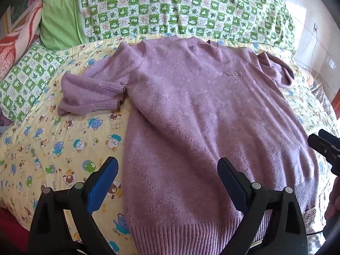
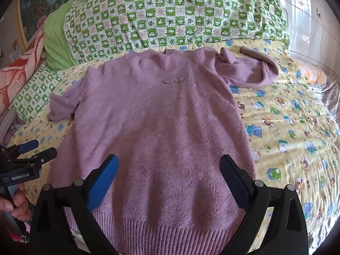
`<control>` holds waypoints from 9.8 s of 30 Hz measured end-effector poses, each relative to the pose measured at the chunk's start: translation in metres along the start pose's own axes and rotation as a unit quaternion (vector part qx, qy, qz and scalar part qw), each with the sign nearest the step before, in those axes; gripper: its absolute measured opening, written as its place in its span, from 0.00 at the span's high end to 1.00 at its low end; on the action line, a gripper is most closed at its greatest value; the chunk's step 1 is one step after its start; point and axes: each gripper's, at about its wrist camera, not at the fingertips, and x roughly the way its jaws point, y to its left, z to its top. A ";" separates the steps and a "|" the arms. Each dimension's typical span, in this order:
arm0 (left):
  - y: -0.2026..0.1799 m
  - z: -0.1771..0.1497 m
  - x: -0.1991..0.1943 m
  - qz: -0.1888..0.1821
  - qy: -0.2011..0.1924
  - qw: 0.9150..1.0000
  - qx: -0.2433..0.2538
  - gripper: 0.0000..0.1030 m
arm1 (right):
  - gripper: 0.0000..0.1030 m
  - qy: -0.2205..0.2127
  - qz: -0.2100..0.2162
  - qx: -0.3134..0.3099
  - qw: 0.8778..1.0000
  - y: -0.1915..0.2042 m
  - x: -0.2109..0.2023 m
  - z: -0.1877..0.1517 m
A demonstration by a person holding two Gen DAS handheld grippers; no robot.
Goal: Fold small clothes
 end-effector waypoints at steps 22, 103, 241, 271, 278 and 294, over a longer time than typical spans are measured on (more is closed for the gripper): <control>-0.004 0.004 0.006 -0.008 0.004 1.000 0.001 0.08 | 0.07 0.004 0.000 0.012 1.000 -0.006 0.004 0.001; -0.057 0.197 0.223 -0.013 0.081 0.995 -0.051 0.07 | 0.83 0.049 -0.170 -0.017 0.984 -0.281 0.270 0.285; 0.180 0.064 0.144 -0.031 0.143 0.885 -0.443 0.37 | 0.42 0.072 0.126 0.135 0.980 -0.091 0.184 0.141; -0.114 0.244 0.242 -0.269 0.080 0.946 -0.162 0.95 | 0.42 0.063 0.101 0.178 0.977 -0.122 0.163 0.120; -0.095 0.202 0.241 -0.273 0.124 0.942 -0.153 0.79 | 0.42 0.066 0.103 0.188 0.974 -0.126 0.171 0.123; 0.086 0.141 0.168 0.047 0.094 0.977 -0.187 0.46 | 0.42 0.137 0.279 0.243 0.919 -0.035 0.254 0.135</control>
